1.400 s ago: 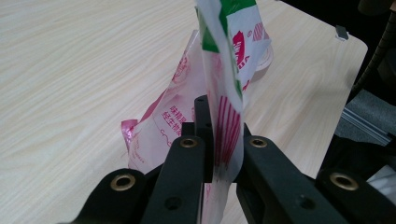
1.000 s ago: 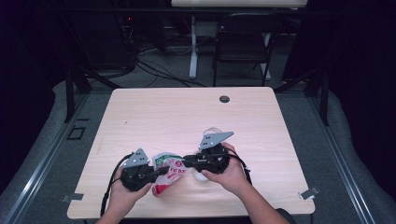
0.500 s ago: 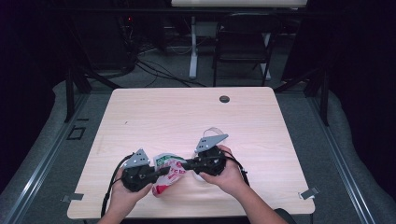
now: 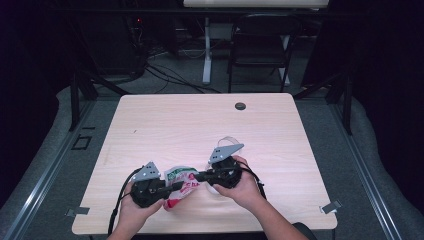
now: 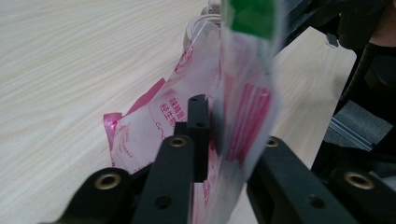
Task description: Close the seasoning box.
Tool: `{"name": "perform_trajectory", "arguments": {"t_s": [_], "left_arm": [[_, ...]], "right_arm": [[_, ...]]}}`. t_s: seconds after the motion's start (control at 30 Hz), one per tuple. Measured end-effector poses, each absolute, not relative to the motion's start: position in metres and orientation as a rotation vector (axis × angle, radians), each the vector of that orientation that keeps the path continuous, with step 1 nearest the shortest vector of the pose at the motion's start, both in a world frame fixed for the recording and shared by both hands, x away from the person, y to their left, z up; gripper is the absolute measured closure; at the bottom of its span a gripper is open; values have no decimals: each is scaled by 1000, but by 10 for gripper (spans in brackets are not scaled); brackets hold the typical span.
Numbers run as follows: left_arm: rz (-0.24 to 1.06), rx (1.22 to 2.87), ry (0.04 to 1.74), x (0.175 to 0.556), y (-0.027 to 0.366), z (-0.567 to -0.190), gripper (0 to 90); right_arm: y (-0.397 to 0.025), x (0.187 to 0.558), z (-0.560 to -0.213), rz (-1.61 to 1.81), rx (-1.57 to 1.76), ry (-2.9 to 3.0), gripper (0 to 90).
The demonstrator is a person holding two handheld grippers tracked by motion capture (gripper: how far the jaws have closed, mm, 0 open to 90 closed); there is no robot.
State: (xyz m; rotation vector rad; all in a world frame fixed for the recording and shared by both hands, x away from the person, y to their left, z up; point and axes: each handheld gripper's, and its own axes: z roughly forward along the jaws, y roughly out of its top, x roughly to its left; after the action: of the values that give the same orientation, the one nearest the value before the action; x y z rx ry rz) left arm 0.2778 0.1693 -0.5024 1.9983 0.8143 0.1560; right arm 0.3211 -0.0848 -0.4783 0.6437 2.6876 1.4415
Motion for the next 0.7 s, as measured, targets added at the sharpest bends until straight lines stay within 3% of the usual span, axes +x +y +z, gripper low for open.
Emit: {"name": "perform_trajectory", "arguments": {"t_s": [0.1, 0.27, 0.7], "left_arm": [[169, 1978, 843, 279, 169, -508, 589], [207, 1940, 856, 282, 172, -520, 449], [228, 1972, 893, 287, 168, -539, 326]], "right_arm": [[-84, 322, -479, 1448, 647, 2683, 900], [-84, 322, -478, 1442, 641, 2685, 900], [-84, 323, -479, 1449, 636, 2682, 900]]}}
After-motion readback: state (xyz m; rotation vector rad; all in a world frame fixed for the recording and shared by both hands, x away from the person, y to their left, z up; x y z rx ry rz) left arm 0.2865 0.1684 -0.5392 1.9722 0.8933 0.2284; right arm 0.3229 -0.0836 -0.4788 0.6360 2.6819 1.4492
